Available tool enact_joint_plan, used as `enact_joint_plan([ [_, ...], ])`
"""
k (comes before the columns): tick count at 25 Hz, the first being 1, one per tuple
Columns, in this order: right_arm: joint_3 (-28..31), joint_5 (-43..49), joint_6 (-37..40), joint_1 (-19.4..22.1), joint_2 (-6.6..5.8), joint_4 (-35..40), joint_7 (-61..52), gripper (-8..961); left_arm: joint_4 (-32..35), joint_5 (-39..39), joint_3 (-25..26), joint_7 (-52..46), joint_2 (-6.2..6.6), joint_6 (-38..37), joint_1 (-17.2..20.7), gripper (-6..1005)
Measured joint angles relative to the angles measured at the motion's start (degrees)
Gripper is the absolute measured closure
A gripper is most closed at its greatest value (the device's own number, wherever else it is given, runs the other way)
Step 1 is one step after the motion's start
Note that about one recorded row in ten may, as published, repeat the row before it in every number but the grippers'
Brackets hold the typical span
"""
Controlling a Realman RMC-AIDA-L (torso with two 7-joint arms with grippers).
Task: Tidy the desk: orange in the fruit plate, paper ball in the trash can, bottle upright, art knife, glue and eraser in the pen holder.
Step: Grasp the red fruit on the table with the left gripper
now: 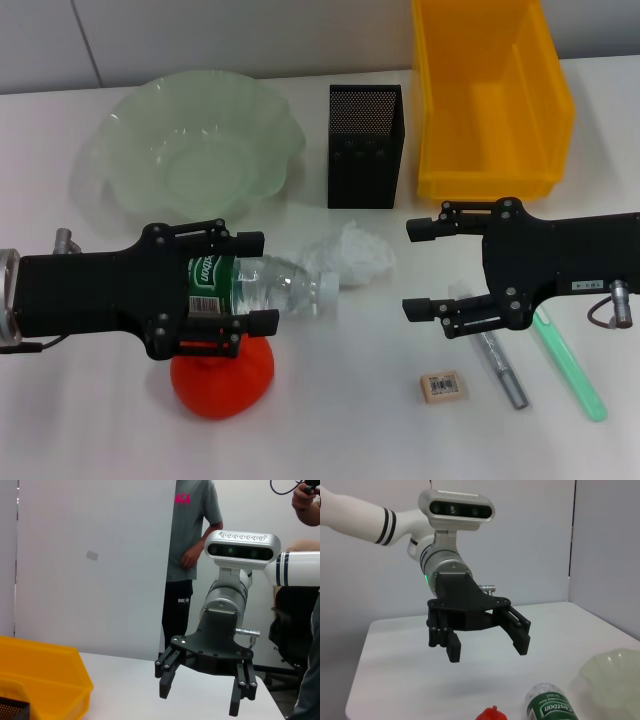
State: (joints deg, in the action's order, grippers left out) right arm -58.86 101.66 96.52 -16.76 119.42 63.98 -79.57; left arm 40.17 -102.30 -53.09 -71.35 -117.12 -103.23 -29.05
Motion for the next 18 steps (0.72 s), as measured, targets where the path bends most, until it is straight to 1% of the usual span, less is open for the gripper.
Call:
enact_joint_plan([
  [12,-1.06,0.68,-0.74,-0.03,-0.04,-0.22,0.61,135,-0.11,-0.15,0.01,0.61,-0.02,0.41,-0.05,191],
  [18,-1.37,0.74,-1.60,-0.17,-0.09,-1.28,0.65,137,-0.61,-0.39,-0.30,0.38,0.22,2.79,0.46,191],
])
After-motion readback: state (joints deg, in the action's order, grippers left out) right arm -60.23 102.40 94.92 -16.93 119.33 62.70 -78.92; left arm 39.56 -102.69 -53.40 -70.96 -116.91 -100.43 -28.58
